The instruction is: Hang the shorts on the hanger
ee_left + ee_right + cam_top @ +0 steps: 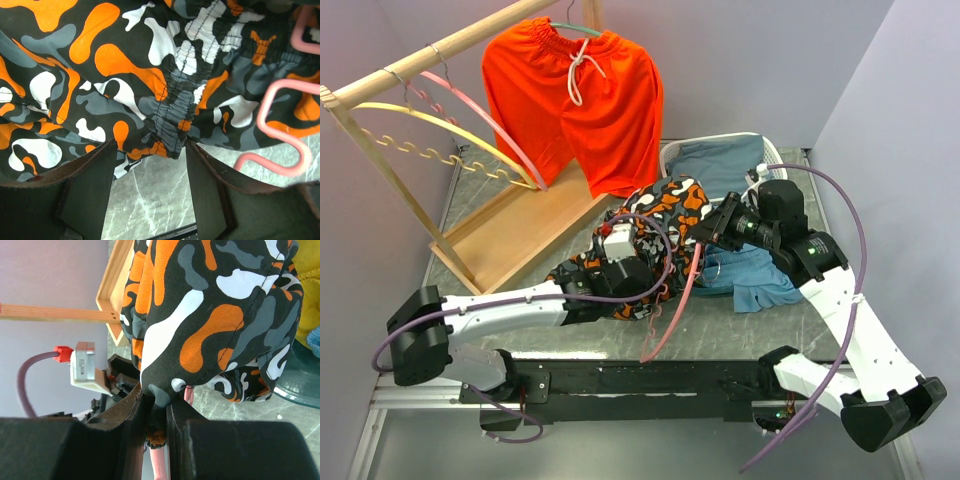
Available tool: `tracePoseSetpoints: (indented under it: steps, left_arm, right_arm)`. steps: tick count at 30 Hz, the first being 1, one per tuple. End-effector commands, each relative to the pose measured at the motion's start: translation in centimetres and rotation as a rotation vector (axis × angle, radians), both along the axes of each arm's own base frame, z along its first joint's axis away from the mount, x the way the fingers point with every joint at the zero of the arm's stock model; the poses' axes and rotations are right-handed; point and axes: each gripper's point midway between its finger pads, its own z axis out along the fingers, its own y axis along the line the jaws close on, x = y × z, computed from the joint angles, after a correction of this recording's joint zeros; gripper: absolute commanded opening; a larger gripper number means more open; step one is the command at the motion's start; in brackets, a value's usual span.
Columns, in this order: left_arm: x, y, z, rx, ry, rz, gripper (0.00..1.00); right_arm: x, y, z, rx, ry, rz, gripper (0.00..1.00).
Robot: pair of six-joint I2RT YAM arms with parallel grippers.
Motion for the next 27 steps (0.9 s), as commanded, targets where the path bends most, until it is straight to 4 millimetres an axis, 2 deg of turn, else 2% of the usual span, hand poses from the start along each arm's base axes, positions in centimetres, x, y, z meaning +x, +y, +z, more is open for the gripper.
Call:
tracePoseSetpoints:
  steps: [1,5,9,11,16,21,22,25,27]
  left_arm:
    - [1.4,-0.8,0.5,-0.045,-0.039,0.067,0.61]
    - [2.1,-1.1,1.4,-0.11,-0.08,0.104,0.6]
    - [2.7,-0.6,1.4,-0.119,-0.1,0.147,0.61]
    - [2.7,-1.1,1.9,-0.147,-0.118,0.127,0.61]
    - [2.2,-0.8,1.1,-0.164,-0.115,0.109,0.64]
    - [2.9,-0.2,0.1,-0.115,-0.114,0.167,0.63]
    - [3.0,-0.1,-0.3,-0.11,-0.109,0.187,0.62]
    - [3.3,1.3,-0.4,-0.109,-0.125,0.255,0.51]
    - [3.2,2.5,-0.8,-0.1,-0.129,0.29,0.34]
  right_arm:
    - [-0.1,0.1,3.1,0.065,-0.085,-0.005,0.0]
    - [-0.2,-0.1,3.1,0.069,-0.084,-0.017,0.0]
    - [-0.2,-0.2,3.0,0.067,-0.083,-0.023,0.0]
    - [-0.3,-0.3,3.2,0.07,-0.09,-0.027,0.0]
    - [-0.3,-0.4,3.0,0.064,-0.088,-0.034,0.0]
    - [-0.3,-0.3,3.1,0.072,-0.086,-0.03,0.0]
    - [-0.3,-0.3,3.2,0.073,-0.088,-0.03,0.0]
    - [-0.3,-0.5,3.3,0.064,-0.09,-0.04,0.0]
    - [-0.2,-0.7,3.6,0.07,-0.092,-0.055,0.0]
